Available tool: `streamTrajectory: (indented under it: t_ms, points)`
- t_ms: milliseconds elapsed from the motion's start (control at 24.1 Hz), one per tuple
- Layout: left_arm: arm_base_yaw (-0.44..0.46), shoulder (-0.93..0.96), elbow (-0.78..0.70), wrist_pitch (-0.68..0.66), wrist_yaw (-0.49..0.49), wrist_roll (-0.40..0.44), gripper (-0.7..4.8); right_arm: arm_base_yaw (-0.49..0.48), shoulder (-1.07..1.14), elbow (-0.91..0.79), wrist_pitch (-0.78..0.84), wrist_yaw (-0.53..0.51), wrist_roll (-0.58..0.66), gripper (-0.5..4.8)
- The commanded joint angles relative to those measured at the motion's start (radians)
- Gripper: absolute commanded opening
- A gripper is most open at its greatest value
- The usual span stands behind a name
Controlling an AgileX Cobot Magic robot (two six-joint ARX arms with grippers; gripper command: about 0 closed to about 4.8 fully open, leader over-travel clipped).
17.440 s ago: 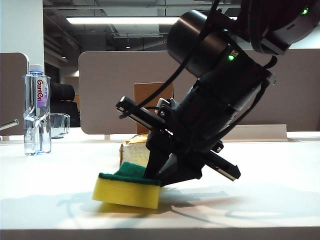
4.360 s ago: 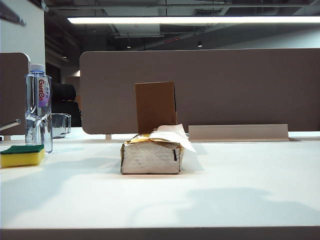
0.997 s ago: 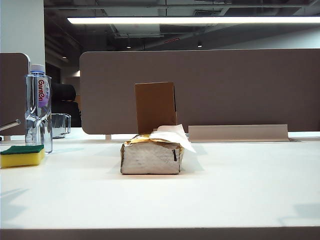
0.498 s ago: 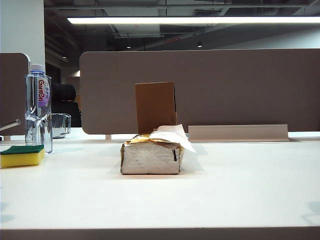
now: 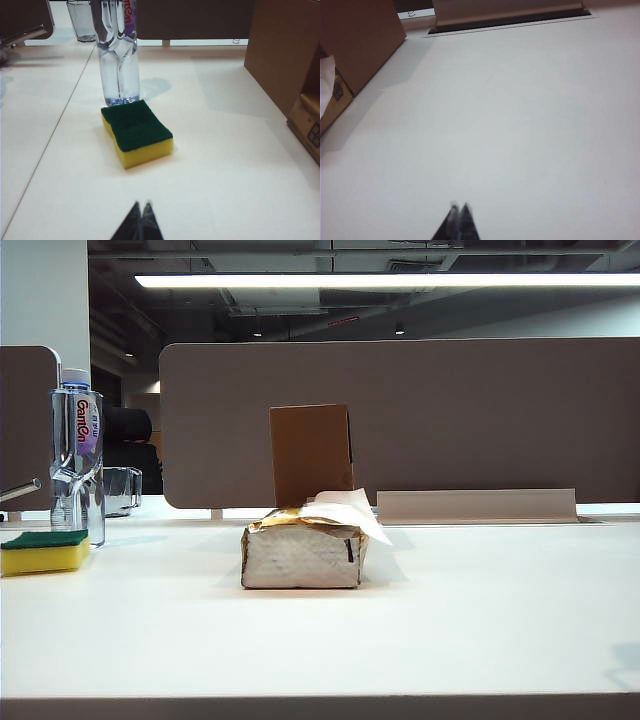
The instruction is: Move the sponge from right to left to wipe the table, avoiding obstacles on the table, and finally reaching the bottle of mineral water.
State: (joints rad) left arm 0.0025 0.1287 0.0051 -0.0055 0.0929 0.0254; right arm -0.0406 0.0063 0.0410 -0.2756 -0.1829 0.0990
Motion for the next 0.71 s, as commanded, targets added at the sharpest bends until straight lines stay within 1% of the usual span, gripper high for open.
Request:
streamTrajectory:
  t_ms: [42,83,249,706]
  points:
    - [0.000,0.000,0.003,0.003,-0.003,-0.014,-0.05,0.001,0.001,-0.001,0.003,0.001,-0.003,-0.05]
    - [0.000,0.000,0.003,-0.005,-0.003,-0.026,-0.05,0.001,0.001,-0.001,0.003,0.000,-0.014,-0.05]
    - [0.000,0.000,0.003,-0.008,-0.002,-0.026,-0.05,0.005,0.001,-0.001,0.002,-0.005,-0.030,-0.05]
    - [0.000,0.000,0.003,-0.008,-0.002,-0.026,-0.05,0.005,0.001,-0.001,0.004,0.002,-0.029,-0.05]
